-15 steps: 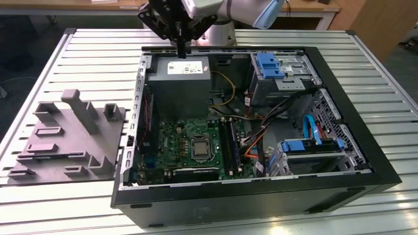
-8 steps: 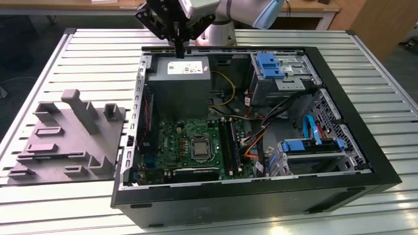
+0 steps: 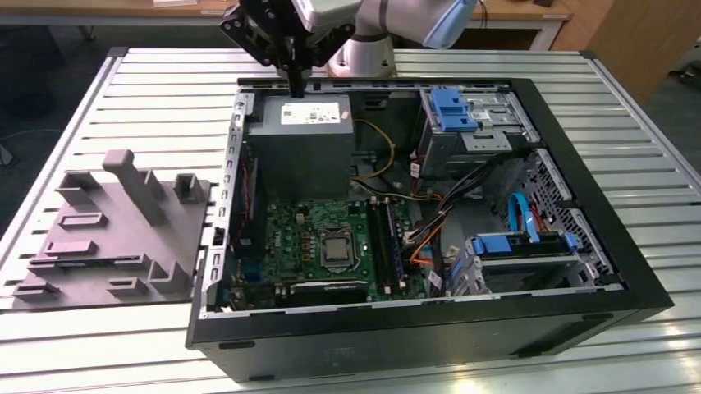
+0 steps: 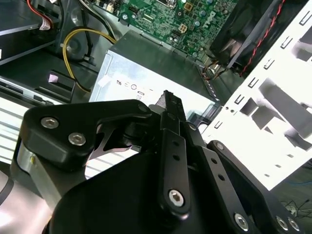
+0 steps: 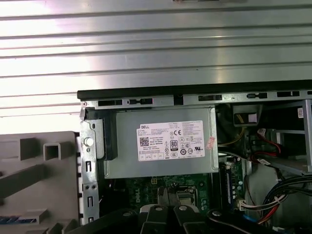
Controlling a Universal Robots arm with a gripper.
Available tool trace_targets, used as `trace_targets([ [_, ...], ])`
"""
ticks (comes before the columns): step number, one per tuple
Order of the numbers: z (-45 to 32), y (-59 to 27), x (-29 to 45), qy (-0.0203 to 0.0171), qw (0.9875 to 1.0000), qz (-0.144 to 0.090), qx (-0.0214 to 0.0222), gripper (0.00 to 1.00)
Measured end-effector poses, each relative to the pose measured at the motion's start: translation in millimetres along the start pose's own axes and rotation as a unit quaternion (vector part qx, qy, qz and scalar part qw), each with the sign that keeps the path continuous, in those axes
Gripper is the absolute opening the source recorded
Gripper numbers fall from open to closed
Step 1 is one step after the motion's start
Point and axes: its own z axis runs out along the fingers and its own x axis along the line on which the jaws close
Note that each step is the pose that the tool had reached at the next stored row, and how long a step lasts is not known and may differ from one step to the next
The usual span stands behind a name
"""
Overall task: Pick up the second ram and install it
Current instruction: 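Reach for the second ram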
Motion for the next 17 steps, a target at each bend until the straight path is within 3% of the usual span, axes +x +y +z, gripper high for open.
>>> trace_targets([
  [17,-0.4,-1.0,13.1,0.0000,1.0000,0.000,0.0000,0.10],
])
